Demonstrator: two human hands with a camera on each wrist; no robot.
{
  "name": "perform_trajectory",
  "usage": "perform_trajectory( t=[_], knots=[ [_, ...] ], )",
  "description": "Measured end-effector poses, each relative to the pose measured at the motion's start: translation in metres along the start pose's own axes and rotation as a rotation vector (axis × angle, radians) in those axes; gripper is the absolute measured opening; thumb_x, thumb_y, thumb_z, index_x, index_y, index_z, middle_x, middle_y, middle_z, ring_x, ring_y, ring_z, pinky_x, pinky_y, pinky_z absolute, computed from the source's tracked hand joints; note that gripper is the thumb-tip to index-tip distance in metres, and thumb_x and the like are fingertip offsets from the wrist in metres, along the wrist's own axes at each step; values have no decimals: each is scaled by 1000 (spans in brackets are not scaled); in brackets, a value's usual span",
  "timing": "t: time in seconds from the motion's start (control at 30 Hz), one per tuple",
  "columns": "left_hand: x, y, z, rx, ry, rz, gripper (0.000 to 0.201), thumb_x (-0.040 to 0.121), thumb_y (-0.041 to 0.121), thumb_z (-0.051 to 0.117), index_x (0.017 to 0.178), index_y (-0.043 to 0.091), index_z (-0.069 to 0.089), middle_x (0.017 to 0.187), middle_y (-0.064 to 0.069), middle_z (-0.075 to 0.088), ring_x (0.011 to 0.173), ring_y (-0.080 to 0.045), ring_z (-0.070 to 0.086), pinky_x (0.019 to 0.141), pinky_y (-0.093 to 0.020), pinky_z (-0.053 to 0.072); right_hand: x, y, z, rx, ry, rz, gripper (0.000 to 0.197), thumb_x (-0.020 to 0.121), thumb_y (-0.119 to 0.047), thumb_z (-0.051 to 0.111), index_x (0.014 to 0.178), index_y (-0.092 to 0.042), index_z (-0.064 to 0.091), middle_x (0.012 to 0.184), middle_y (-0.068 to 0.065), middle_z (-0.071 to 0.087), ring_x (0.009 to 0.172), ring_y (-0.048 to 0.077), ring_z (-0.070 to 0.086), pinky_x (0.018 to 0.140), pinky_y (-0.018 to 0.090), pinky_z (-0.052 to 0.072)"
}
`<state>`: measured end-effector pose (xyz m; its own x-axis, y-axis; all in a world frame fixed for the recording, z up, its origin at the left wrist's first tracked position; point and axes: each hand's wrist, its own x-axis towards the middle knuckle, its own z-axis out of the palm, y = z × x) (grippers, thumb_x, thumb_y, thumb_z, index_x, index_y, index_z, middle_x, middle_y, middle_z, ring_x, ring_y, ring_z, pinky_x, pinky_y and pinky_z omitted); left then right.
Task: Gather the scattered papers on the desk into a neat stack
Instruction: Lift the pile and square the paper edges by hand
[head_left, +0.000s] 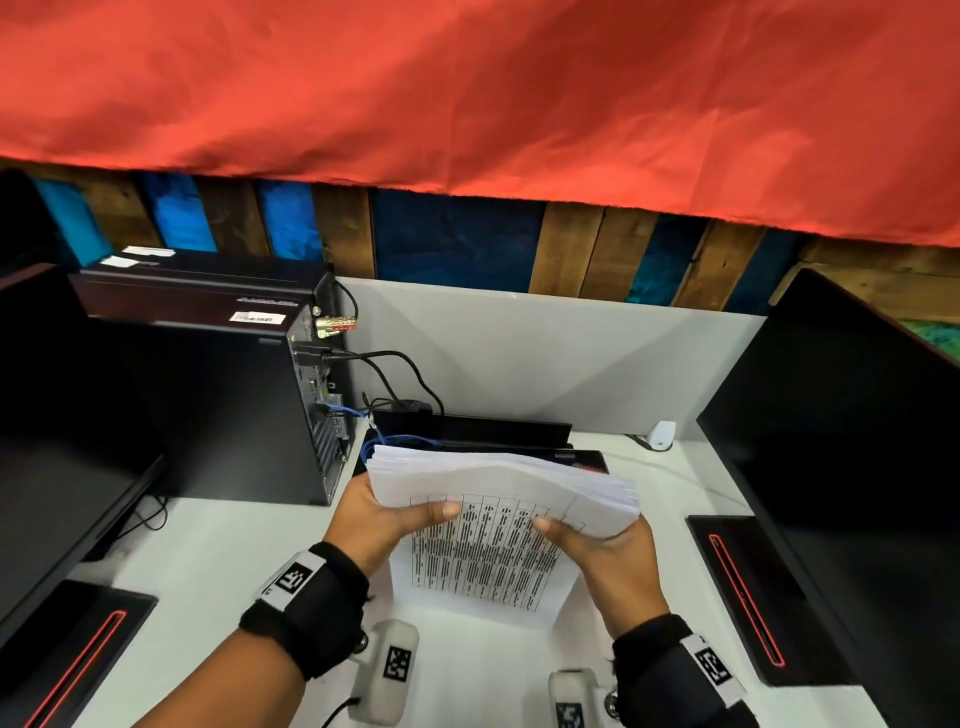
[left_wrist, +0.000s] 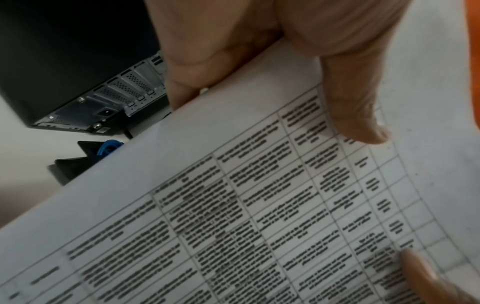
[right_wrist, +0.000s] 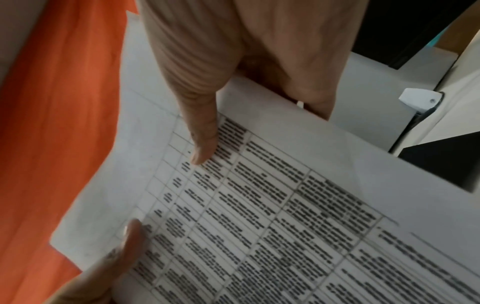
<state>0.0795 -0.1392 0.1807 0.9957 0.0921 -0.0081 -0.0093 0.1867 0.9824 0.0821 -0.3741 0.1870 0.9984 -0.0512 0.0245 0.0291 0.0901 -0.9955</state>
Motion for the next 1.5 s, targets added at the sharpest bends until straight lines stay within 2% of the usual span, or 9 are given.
perform_trajectory(
  t=[0.17, 0.27, 0.4, 0.6, 0.73, 0.9, 1.13, 1.4, 1.5],
  knots=[
    [-11, 16, 16, -107, 190, 150, 69, 51, 35, 89, 107, 7, 60, 87, 0, 76, 86, -13, 72, 66, -17, 55, -16, -9, 14, -324, 165, -452, 83, 79, -15, 75, 131, -61, 30, 135, -3, 41, 127, 8, 46, 106, 24, 40],
    [-15, 30, 28, -70, 287, 233, 48, 62, 56, 72, 92, 20, 63, 91, -10, 70, 86, -16, 66, 83, -29, 53, -19, -11, 18, -538, 142, -550, 53, 82, -28, 71, 123, -52, 48, 135, -6, 31, 123, -7, 41, 96, 0, 32],
    [-5, 36, 29, -9, 375, 221, 6, 81, 21, 58, 81, 21, 63, 80, -14, 68, 80, -22, 65, 89, -45, 48, -17, -10, 20, -548, 174, -510, 42, 78, -27, 75, 113, -36, 53, 129, -2, 37, 117, -13, 39, 89, -6, 29],
    [-12, 29, 28, 47, 328, 267, 48, 66, 63, 68, 89, 22, 61, 92, -14, 69, 94, -36, 64, 92, -49, 50, -16, -10, 16, -433, 161, -444, 68, 80, -22, 74, 129, -47, 33, 132, -19, 40, 124, -19, 34, 99, -3, 25],
    [-20, 22, 29, -15, 278, 179, 51, 65, 36, 80, 103, 10, 59, 89, -7, 68, 81, -22, 67, 63, -23, 57, -19, -5, 14, -502, 166, -486, 73, 81, -23, 72, 132, -54, 29, 132, -15, 36, 128, -8, 36, 102, 3, 30],
    [-19, 30, 36, -61, 332, 221, 31, 76, 41, 68, 94, 18, 59, 87, -3, 65, 78, -14, 63, 68, -25, 54, -18, -7, 19, -561, 159, -483, 45, 86, -26, 66, 124, -42, 49, 132, -10, 30, 121, -7, 40, 96, 36, 52],
    [-7, 37, 35, -79, 314, 153, 32, 67, 48, 64, 93, 29, 65, 111, -11, 68, 107, -32, 62, 98, -50, 48, -15, -9, 20, -559, 107, -459, 59, 85, -24, 67, 125, -55, 37, 129, -5, 36, 117, -15, 38, 91, -4, 31],
    [-7, 22, 28, -101, 189, 138, 91, 45, 58, 84, 124, 28, 51, 120, -6, 65, 111, -19, 64, 85, -25, 55, -10, -1, 19, -132, 130, -302, 84, 78, -28, 76, 140, -46, 23, 144, -15, 43, 135, 8, 42, 114, 40, 35],
    [-8, 19, 24, -107, 150, 151, 102, 46, 59, 83, 132, 19, 46, 121, -7, 66, 111, -18, 65, 87, -26, 55, -10, -4, 17, -52, 102, -241, 72, 77, -32, 74, 138, -28, 36, 125, -10, 62, 120, 5, 57, 106, 34, 44]
  ],
)
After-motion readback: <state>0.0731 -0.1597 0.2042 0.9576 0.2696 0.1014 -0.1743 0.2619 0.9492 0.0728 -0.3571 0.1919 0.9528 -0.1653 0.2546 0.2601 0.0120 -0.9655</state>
